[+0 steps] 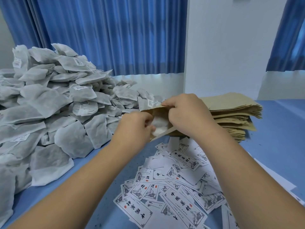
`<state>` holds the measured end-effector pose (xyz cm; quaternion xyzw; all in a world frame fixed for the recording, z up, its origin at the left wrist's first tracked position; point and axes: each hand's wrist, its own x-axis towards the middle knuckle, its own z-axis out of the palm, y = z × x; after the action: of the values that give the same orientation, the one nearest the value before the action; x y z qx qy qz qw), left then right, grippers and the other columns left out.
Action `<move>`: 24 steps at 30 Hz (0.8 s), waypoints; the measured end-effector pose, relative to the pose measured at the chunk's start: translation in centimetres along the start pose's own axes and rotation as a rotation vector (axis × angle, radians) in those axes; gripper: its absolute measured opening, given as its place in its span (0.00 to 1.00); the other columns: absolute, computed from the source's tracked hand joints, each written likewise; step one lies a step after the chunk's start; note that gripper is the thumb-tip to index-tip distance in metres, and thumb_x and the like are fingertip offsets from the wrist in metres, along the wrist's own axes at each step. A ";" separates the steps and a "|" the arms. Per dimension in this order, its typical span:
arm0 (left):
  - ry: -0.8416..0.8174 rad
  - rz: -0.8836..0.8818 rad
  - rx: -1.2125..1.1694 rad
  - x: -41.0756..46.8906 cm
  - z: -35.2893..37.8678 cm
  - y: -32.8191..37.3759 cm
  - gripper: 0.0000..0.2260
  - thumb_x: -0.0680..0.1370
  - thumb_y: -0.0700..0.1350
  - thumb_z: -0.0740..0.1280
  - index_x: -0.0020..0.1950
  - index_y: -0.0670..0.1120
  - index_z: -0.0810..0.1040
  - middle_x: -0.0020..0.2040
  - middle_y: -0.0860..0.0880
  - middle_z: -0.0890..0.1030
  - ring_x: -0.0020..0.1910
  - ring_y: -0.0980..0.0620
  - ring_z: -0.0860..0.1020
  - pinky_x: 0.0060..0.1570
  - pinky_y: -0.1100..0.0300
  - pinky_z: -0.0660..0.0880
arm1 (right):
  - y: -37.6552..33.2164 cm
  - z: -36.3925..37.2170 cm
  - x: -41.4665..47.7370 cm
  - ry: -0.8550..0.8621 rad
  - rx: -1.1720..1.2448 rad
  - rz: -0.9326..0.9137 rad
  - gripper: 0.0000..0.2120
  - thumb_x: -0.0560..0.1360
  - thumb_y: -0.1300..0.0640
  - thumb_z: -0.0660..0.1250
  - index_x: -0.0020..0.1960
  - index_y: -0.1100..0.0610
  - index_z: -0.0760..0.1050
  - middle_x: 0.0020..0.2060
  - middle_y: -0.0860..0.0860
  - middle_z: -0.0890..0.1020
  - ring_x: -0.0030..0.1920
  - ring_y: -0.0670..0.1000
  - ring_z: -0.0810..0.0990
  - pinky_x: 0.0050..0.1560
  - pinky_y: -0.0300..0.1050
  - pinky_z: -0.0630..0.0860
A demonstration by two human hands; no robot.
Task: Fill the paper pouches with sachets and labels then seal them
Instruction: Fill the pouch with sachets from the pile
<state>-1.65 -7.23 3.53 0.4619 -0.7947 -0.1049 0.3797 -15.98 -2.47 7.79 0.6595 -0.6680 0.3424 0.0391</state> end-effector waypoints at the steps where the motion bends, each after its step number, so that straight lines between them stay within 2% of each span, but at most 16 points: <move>1: -0.021 0.049 0.049 0.0 0.1 -0.2 0.09 0.73 0.39 0.70 0.36 0.45 0.73 0.37 0.46 0.81 0.39 0.46 0.81 0.40 0.54 0.78 | 0.0 0.0 0.0 0.000 0.020 0.012 0.24 0.67 0.65 0.59 0.55 0.47 0.82 0.52 0.51 0.83 0.51 0.58 0.77 0.51 0.47 0.77; 3: 0.008 0.168 0.188 -0.3 0.3 -0.2 0.12 0.73 0.39 0.68 0.34 0.47 0.69 0.36 0.49 0.77 0.39 0.47 0.77 0.35 0.59 0.72 | 0.0 0.0 0.1 0.001 0.058 0.024 0.24 0.66 0.66 0.58 0.54 0.50 0.82 0.53 0.52 0.83 0.52 0.59 0.78 0.53 0.50 0.77; 5: 0.144 0.313 0.271 -0.7 0.2 -0.1 0.09 0.70 0.39 0.72 0.41 0.46 0.73 0.43 0.48 0.74 0.42 0.46 0.74 0.38 0.55 0.71 | -0.1 -0.1 0.1 0.006 0.073 0.020 0.22 0.63 0.67 0.57 0.51 0.56 0.82 0.49 0.56 0.83 0.51 0.60 0.78 0.51 0.53 0.79; 8: 0.371 0.362 0.407 -0.9 -0.1 -0.3 0.28 0.59 0.44 0.81 0.56 0.44 0.76 0.52 0.42 0.74 0.46 0.41 0.74 0.44 0.49 0.72 | -0.1 -0.4 0.0 0.009 0.055 0.011 0.21 0.63 0.66 0.58 0.50 0.56 0.81 0.48 0.55 0.83 0.50 0.60 0.78 0.50 0.53 0.78; 10: 0.294 0.300 0.511 -0.4 -0.7 -0.1 0.42 0.58 0.53 0.81 0.69 0.50 0.68 0.61 0.44 0.72 0.55 0.42 0.73 0.51 0.48 0.68 | -0.2 -0.6 -0.1 -0.023 0.030 -0.012 0.20 0.64 0.66 0.58 0.50 0.54 0.82 0.49 0.55 0.83 0.51 0.60 0.78 0.51 0.53 0.78; 12: 0.113 0.170 0.499 0.6 -1.1 0.1 0.49 0.61 0.59 0.78 0.75 0.55 0.55 0.65 0.48 0.70 0.59 0.44 0.73 0.55 0.48 0.68 | -0.4 -0.7 -0.2 -0.059 0.017 -0.048 0.20 0.65 0.66 0.59 0.50 0.53 0.82 0.51 0.54 0.83 0.53 0.59 0.78 0.53 0.52 0.77; 14: 0.036 0.091 0.434 1.8 -0.9 0.1 0.48 0.64 0.59 0.77 0.75 0.58 0.51 0.63 0.49 0.71 0.57 0.44 0.75 0.54 0.47 0.72 | -0.8 -0.7 -0.2 -0.068 0.026 -0.075 0.19 0.65 0.66 0.59 0.50 0.55 0.82 0.50 0.54 0.83 0.53 0.59 0.77 0.52 0.53 0.77; 18: 0.020 0.028 0.337 3.7 0.0 -0.1 0.29 0.71 0.52 0.69 0.69 0.57 0.63 0.57 0.50 0.76 0.54 0.45 0.77 0.48 0.49 0.75 | -1.0 -0.4 -0.2 -0.055 0.040 -0.104 0.19 0.65 0.65 0.59 0.49 0.54 0.82 0.44 0.53 0.83 0.47 0.58 0.77 0.48 0.52 0.78; 20: 0.111 0.033 0.473 4.2 0.8 -0.4 0.20 0.72 0.48 0.67 0.63 0.55 0.68 0.53 0.50 0.77 0.49 0.45 0.77 0.39 0.52 0.72 | -1.0 -0.2 -0.3 -0.059 0.048 -0.103 0.19 0.65 0.65 0.59 0.49 0.53 0.82 0.41 0.51 0.83 0.45 0.57 0.78 0.46 0.51 0.78; 22: 0.200 0.062 0.592 4.2 1.5 -0.6 0.15 0.72 0.46 0.67 0.57 0.51 0.69 0.47 0.50 0.76 0.43 0.45 0.77 0.33 0.55 0.65 | -0.8 -0.1 -0.3 -0.051 0.067 -0.084 0.18 0.65 0.64 0.60 0.48 0.51 0.83 0.40 0.50 0.83 0.44 0.56 0.78 0.45 0.51 0.78; 24: 0.168 0.087 0.514 4.2 2.1 -1.0 0.14 0.72 0.45 0.66 0.57 0.52 0.69 0.47 0.51 0.76 0.42 0.46 0.75 0.34 0.55 0.64 | -0.6 0.0 -0.3 -0.038 0.067 -0.051 0.20 0.65 0.63 0.61 0.49 0.47 0.83 0.42 0.49 0.83 0.45 0.55 0.78 0.46 0.50 0.78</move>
<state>-3.65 -11.54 3.70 0.5155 -0.7801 0.1551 0.3189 -15.42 -2.14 7.89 0.6838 -0.6396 0.3510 0.0131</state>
